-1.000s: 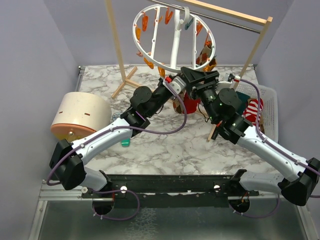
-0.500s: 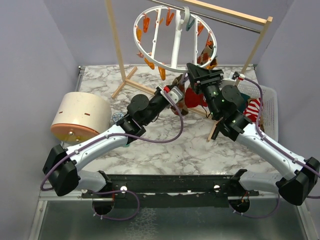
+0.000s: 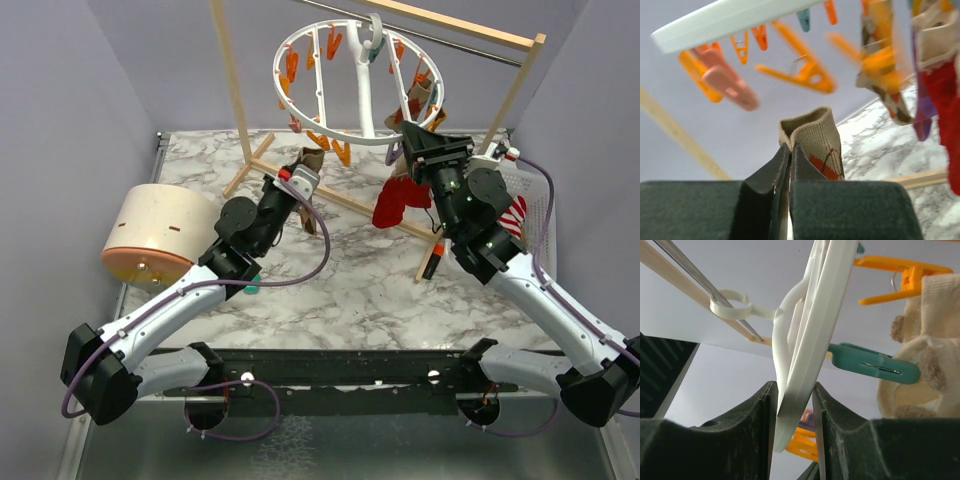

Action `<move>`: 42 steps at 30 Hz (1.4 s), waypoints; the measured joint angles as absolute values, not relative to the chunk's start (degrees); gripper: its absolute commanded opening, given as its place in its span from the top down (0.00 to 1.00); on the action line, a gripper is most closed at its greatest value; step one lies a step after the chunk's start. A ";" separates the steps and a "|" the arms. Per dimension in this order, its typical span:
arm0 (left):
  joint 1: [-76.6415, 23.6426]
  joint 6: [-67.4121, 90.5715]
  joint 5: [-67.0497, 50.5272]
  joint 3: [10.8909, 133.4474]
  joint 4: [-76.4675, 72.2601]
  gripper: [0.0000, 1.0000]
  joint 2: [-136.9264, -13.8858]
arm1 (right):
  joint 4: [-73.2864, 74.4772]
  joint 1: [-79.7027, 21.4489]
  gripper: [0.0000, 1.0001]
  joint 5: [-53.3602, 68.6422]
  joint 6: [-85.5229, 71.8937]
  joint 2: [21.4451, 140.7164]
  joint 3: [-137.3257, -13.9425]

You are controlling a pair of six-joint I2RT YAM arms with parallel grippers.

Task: Clip the socks to the hanger
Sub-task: Rotate the hanger at the clothesline.

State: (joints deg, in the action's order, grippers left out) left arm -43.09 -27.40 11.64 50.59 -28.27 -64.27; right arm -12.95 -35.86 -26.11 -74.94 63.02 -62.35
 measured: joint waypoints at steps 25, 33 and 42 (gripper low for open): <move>-29.67 -18.65 29.80 58.59 -29.63 1.00 -67.72 | -7.60 -30.81 0.58 -23.75 -71.11 63.68 -64.42; -25.47 -15.51 26.02 66.70 -30.02 1.00 -74.52 | -7.11 -30.61 0.58 -22.35 -70.35 63.75 -64.77; -25.08 -13.45 16.75 74.56 -29.80 1.00 -80.60 | -6.72 -30.26 0.46 -20.62 -69.69 63.75 -65.30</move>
State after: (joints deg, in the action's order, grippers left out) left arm -25.08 -13.45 16.75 74.56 -29.80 -80.60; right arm -6.72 -30.26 -20.62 -69.69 63.75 -65.30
